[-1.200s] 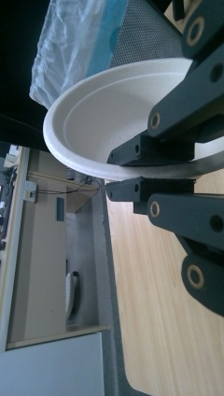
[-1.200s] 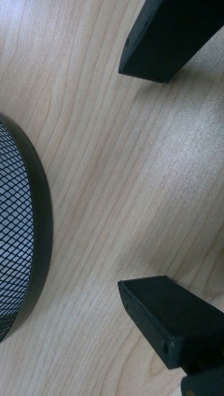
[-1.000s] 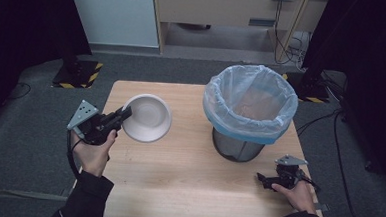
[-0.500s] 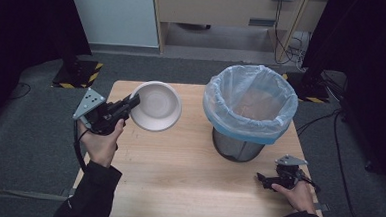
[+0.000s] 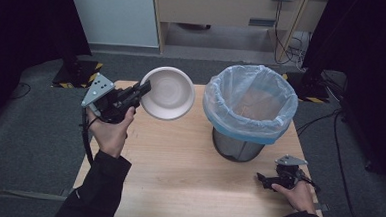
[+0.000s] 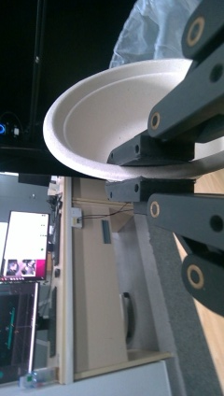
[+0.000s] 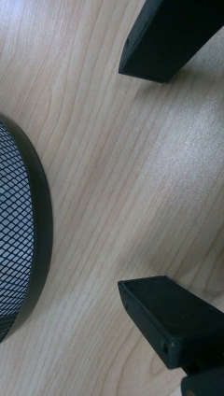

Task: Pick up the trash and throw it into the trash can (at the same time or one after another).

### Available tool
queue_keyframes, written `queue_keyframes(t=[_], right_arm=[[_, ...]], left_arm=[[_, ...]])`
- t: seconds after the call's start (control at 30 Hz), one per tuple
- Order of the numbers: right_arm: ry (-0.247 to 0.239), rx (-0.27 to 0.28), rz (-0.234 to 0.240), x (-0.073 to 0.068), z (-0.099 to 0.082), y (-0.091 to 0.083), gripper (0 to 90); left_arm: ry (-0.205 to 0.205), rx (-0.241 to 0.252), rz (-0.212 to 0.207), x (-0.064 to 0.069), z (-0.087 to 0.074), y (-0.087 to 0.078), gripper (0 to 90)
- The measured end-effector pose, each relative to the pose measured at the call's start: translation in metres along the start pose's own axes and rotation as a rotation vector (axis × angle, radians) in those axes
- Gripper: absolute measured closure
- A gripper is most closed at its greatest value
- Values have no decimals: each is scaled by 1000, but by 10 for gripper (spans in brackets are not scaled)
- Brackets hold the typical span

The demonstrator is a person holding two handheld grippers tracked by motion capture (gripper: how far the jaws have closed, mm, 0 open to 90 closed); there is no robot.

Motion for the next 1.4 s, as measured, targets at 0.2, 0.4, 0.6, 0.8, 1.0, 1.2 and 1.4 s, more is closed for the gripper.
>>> queue_keyframes(t=[0.2,0.4,0.6,0.8,1.0,1.2,1.4], right_arm=[[0,0,0,0,0,0,7],[0,0,0,0,0,0,8],[0,0,0,0,0,0,7],[3,2,0,0,0,0,8],[3,2,0,0,0,0,8],[1,4,0,0,0,0,7],[-1,3,0,0,0,0,8]], left_arm=[[11,14,-11,8,15,10,834],[29,31,-25,18,30,20,834],[49,37,-36,27,42,30,834],[76,54,-42,36,52,39,834],[84,58,-61,49,59,53,834],[89,63,-79,60,65,66,834],[83,48,-101,71,66,80,834]])
Point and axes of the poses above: each handheld gripper's, and its own axes: y roughly forward along the jaws, z roughly out of its top, x roughly to its right, the point moved 10 cm from there along y, roughly forward along the jaws, and after that the axes turned 9 degrees about y, right-handed, at the moved point
